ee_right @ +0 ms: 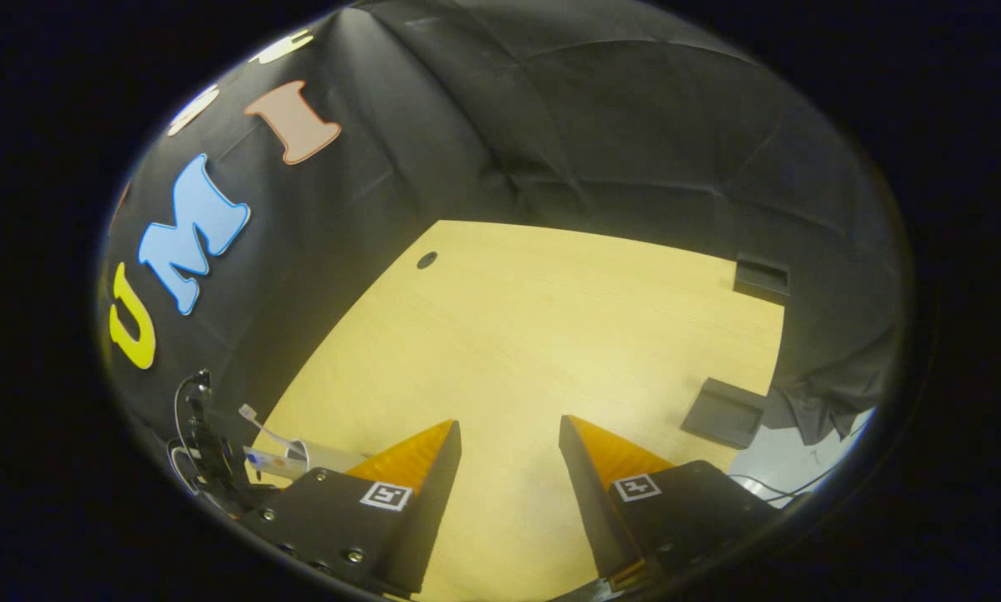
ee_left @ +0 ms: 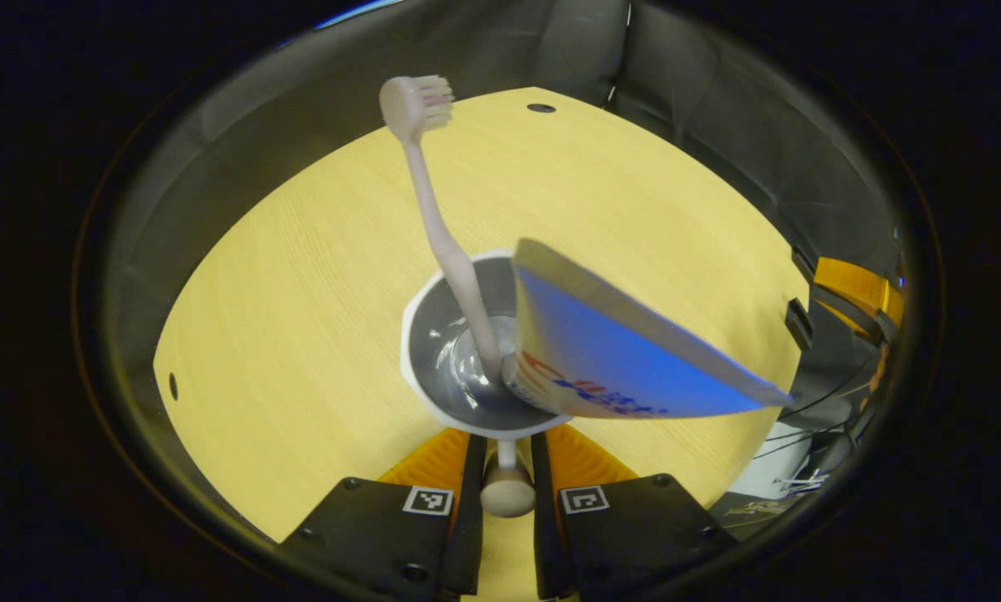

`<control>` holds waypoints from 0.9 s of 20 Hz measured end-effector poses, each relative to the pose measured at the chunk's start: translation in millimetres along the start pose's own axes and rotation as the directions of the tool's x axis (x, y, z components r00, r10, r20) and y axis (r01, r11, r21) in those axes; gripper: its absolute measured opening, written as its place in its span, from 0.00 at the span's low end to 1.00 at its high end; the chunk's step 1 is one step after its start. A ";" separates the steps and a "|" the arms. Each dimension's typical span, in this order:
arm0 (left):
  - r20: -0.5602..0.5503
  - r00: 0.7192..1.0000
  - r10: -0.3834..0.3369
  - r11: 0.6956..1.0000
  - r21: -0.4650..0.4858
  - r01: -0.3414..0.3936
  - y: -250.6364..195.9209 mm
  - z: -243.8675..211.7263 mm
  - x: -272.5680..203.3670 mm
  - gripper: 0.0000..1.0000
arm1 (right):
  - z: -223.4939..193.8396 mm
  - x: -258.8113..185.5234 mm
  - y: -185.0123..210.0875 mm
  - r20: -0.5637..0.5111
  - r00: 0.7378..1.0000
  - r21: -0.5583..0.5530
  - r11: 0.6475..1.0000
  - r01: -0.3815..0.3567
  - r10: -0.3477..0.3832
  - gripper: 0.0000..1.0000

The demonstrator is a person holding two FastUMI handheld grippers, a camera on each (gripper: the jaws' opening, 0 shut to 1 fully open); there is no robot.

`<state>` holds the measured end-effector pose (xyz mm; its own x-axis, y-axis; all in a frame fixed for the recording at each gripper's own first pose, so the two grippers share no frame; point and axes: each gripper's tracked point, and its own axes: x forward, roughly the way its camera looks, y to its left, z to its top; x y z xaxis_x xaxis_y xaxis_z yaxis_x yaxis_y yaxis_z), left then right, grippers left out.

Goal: Put the toothbrush and toothpaste on the desktop into the cup, then pick up the cup and place it on the coaster on the desktop.

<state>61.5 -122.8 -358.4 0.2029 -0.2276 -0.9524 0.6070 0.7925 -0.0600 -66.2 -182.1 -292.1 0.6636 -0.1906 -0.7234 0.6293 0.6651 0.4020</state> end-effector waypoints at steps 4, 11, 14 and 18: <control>0.015 0.999 0.043 0.998 0.037 -0.043 5.9 -3.3 -11.6 0.39 | 0.4 0.5 -9.5 -0.004 1.000 0.016 1.000 0.005 -0.005 0.72; 0.113 0.989 0.092 0.994 0.044 -0.098 22.9 -8.7 -69.8 0.36 | -15.7 3.4 16.3 -0.025 0.999 -0.013 0.999 -0.043 0.043 0.72; 0.179 0.978 0.105 0.994 -0.003 -0.106 24.0 -18.5 -105.2 0.36 | -16.8 -0.9 44.4 -0.036 0.995 -0.067 0.993 -0.098 0.096 0.73; 0.318 0.926 0.201 0.979 -0.107 -0.176 40.9 -30.1 -174.4 0.36 | -19.7 -11.6 99.9 -0.060 0.980 -0.197 0.960 -0.199 0.191 0.72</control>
<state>27.9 -33.7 -203.7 0.5547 -0.2317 -0.7991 0.4763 0.8759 0.0767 -19.0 -99.3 -254.5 0.7461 -0.0163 -0.6657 0.3920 0.8189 0.4193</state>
